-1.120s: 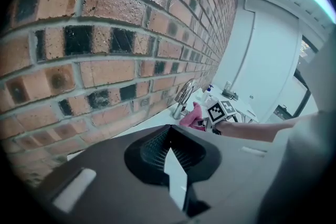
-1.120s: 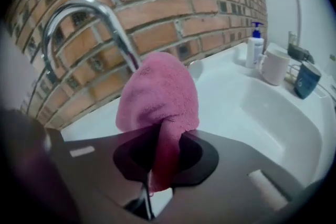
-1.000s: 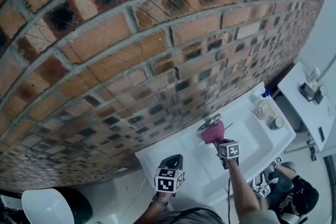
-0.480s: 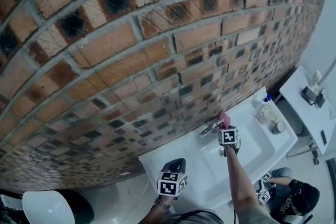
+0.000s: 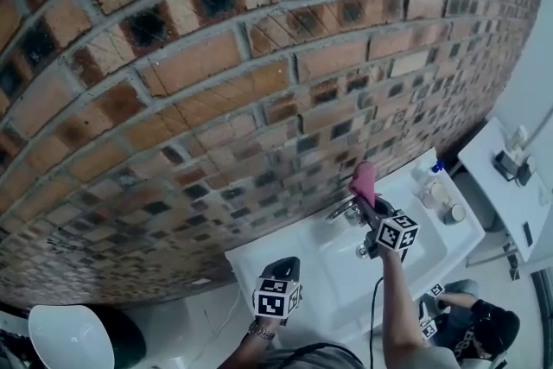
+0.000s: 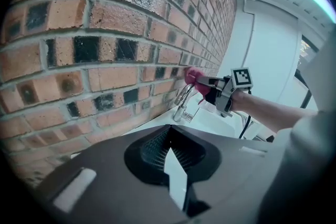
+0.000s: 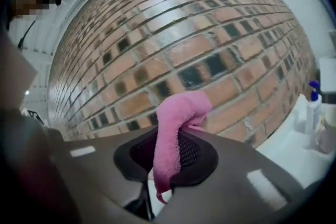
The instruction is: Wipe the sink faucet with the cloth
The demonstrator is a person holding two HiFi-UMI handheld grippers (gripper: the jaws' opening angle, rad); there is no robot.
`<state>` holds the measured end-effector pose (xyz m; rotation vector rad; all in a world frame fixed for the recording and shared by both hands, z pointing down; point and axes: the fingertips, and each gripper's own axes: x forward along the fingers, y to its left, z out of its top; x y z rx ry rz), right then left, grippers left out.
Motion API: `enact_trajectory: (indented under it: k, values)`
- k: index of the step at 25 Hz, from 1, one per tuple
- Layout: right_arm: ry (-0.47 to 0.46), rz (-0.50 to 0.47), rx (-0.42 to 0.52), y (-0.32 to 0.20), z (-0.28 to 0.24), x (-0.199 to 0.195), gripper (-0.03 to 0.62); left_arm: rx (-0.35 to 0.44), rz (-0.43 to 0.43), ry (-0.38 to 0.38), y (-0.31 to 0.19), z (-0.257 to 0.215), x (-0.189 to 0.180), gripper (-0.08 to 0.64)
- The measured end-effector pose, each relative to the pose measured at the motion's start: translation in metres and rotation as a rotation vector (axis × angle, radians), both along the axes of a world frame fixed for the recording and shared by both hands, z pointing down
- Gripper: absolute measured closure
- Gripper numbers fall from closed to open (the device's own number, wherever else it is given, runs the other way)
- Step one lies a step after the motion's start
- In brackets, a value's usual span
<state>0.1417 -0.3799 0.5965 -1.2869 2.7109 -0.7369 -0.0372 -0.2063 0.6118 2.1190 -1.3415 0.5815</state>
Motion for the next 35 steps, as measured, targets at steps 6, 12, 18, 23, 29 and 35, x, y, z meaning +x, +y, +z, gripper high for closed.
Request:
enact_trajectory:
  k: [6,12,18,23,29,35]
  values:
    - [0.321,-0.202,-0.029,0.060,0.032,-0.089,0.546,0.033,0.029,-0.003,0.017,-0.017,0.019,0.540]
    - [0.425,-0.110,-0.314,0.125,0.131,-0.082,0.546,0.021,-0.004,-0.018,0.064,-0.019,0.012,0.540]
    - [0.261,-0.017,-0.321,0.180,0.094,-0.080,0.545,-0.078,-0.063,-0.026,0.122,0.015,-0.006,0.540]
    - [0.250,-0.013,-0.315,0.255,0.066,-0.103,0.545,-0.025,-0.082,0.032,0.142,0.005,-0.003,0.540]
    - [0.244,0.041,-0.252,0.366,0.036,-0.123,0.545,0.035,-0.025,0.034,0.206,-0.014,-0.008,0.540]
    - [0.335,0.052,-0.234,0.489,0.031,-0.154,0.545,-0.017,-0.029,0.034,0.327,0.012,-0.033,0.540]
